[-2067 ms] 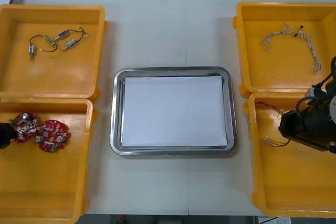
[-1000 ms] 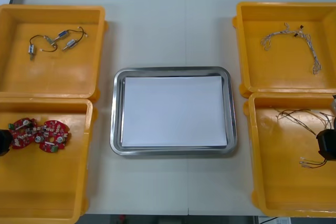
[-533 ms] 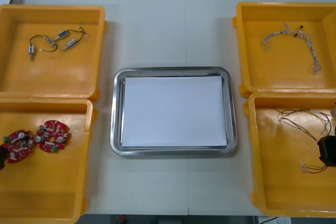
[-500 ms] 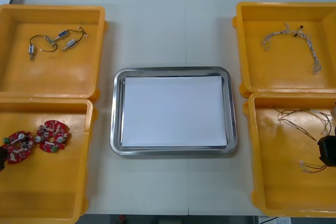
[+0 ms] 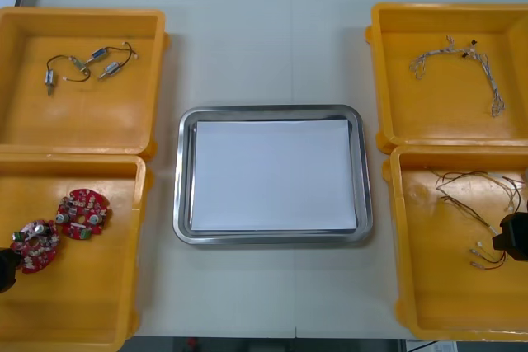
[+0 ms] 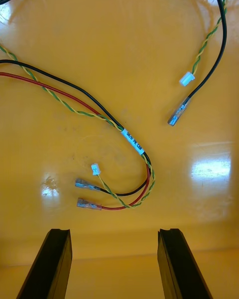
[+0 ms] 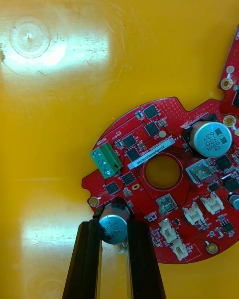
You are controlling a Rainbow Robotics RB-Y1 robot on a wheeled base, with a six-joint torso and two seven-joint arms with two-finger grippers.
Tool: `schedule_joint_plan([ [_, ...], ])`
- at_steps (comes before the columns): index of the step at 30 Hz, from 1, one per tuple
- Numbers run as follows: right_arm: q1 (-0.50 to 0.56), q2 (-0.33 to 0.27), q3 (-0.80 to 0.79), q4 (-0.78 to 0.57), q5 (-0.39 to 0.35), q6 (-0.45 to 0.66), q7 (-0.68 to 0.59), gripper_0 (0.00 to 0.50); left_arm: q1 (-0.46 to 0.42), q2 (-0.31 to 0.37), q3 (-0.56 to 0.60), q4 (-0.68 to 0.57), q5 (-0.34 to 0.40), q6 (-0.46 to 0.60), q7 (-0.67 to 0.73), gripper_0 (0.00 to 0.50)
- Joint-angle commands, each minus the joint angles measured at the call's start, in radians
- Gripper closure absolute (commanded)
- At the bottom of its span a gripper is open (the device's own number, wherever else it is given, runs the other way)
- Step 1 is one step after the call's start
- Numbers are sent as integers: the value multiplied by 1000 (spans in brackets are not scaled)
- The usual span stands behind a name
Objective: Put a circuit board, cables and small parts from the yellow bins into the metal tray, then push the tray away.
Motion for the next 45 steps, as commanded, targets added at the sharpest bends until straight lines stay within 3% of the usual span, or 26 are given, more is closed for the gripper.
schedule_joint_plan([
  [1, -38, -36, 2, -27, -11, 1, 48, 0, 36, -28, 32, -29, -2, -11, -125, 476],
  [2, -44, -36, 2, -24, -11, 2, 55, 0, 36, -28, 32, -29, -2, -11, -125, 441],
  [3, -56, -36, 5, -13, -12, 2, 81, 0, 36, -30, 32, -31, -2, -11, -126, 335],
  [4, -68, -36, 3, 4, -14, 1, 112, 0, 36, -30, 32, -29, -2, -11, -128, 259],
  [5, -75, -36, 3, 13, -15, 1, 126, 0, 36, -30, 32, -29, -2, -11, -128, 229],
  [7, -99, -36, 3, 50, -17, -6, 184, 0, 36, -30, 32, -29, 0, -11, -129, 88],
  [9, -115, -36, 3, 74, -17, -12, 226, 0, 36, -30, 32, -29, 0, -11, -129, 72],
  [12, -131, -36, 3, 107, -12, -22, 304, 0, 35, -30, 32, -31, -2, -11, -129, 7],
  [17, -145, -38, 3, 125, 3, -29, 417, 0, 26, -27, 47, -41, 5, 24, -131, 0],
  [25, -145, -53, 3, 185, 0, -78, 580, 0, 18, -28, 136, -113, 23, 202, -134, 0],
  [34, -141, -56, 2, 225, 0, -90, 638, 0, -28, -27, 165, -110, 41, 250, -115, 0],
  [45, -115, -53, 60, 226, 36, -148, 638, 0, -152, -27, 150, -75, 11, 333, 187, 0],
])
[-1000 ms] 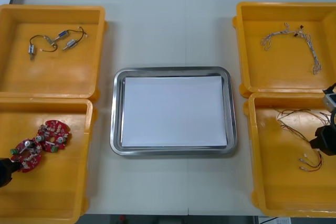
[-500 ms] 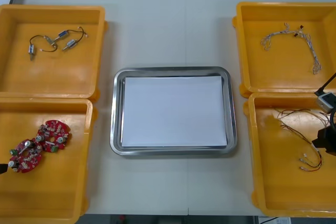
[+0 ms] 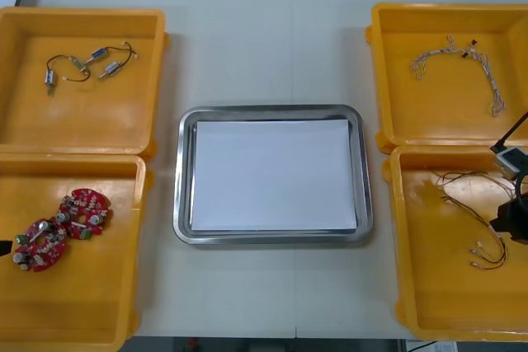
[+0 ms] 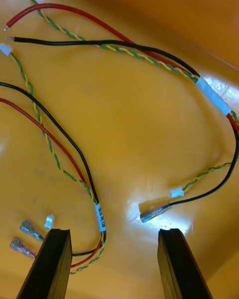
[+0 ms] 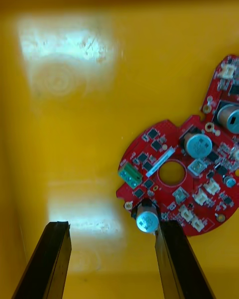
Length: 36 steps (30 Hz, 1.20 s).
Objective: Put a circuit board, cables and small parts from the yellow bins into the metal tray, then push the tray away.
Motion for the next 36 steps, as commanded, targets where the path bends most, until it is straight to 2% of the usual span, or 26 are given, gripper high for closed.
schedule_joint_plan([
  [1, 11, -34, 36, -3, 17, -15, 26, 0, -73, -14, 12, 2, -22, 67, 230, 0],
  [6, 25, -17, 39, -3, 17, -20, 28, 0, -114, -16, 16, 3, -46, 130, 414, 0],
  [17, 48, 6, 39, -3, 49, -32, 29, 0, -122, -36, 16, 8, -91, 144, 701, 0],
  [19, 54, 15, 39, -3, 59, -39, 29, 0, -127, -49, 9, 8, -124, 144, 747, 0],
  [25, 56, 37, 42, -3, 80, -41, 31, 0, -153, -95, -17, 8, -203, 146, 837, 0],
  [36, 56, 67, 49, 27, 92, -75, 32, 0, -196, -145, -15, 53, -227, 146, 845, 0],
])
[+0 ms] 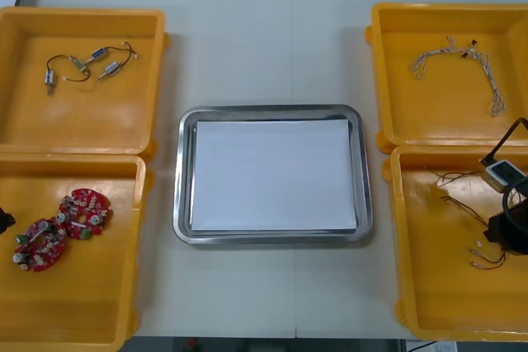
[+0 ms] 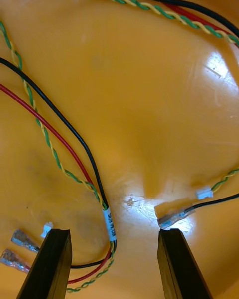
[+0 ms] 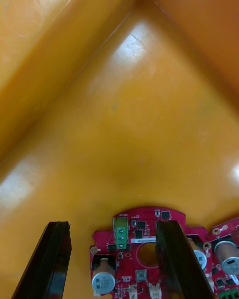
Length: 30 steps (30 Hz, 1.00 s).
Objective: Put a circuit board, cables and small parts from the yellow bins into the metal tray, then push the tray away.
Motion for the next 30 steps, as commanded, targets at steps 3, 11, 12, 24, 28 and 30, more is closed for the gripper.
schedule_joint_plan([
  [3, 20, 18, 27, 55, -5, -77, 35, 0, -30, -36, -12, 6, -19, 9, 67, 0],
  [11, 20, 18, 28, 57, -5, -83, 37, 15, -30, -64, -41, 6, -34, 9, 61, 6],
  [12, 20, 18, 28, 57, -5, -83, 37, 36, -30, -64, -41, 6, -36, 9, 61, 8],
  [24, 20, 18, 28, 57, -2, -81, 46, 380, -25, -78, -55, 12, -54, 12, 52, 10],
  [28, 20, 18, 28, 57, 0, -75, 41, 500, -25, -78, -53, 12, -59, 14, 52, 12],
  [30, 18, 18, 28, 57, 0, -75, 41, 500, -25, -79, -53, 14, -62, 14, 50, 14],
])
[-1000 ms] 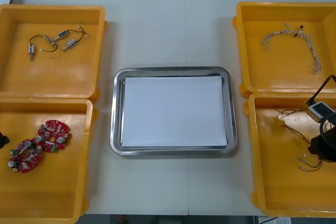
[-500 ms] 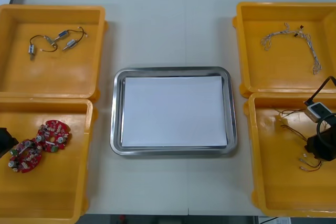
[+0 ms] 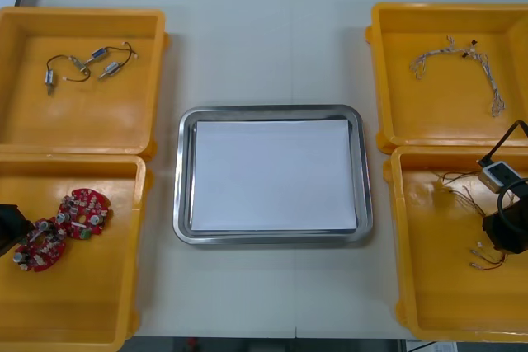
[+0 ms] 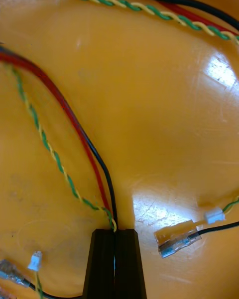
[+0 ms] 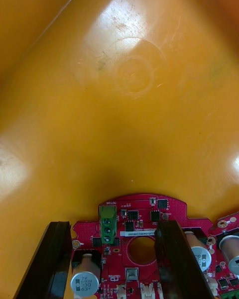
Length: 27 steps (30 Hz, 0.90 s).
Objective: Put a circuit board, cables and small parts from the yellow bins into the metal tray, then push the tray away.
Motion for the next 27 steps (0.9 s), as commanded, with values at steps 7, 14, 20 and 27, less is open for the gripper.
schedule_joint_plan([
  [7, 4, 9, 16, -5, -9, 13, 32, 500, -13, -16, -11, 11, -16, 9, 43, 12],
  [14, -8, 9, -13, -54, -22, 71, 21, 500, -13, -16, -11, 18, -13, 9, 36, 25],
  [20, -34, 8, -65, -123, -35, 195, 15, 500, -16, -16, -11, 21, -11, 6, 32, 35],
  [27, -85, 9, -120, -183, -52, 318, 7, 500, -25, -16, -16, 38, -10, -2, 26, 37],
])
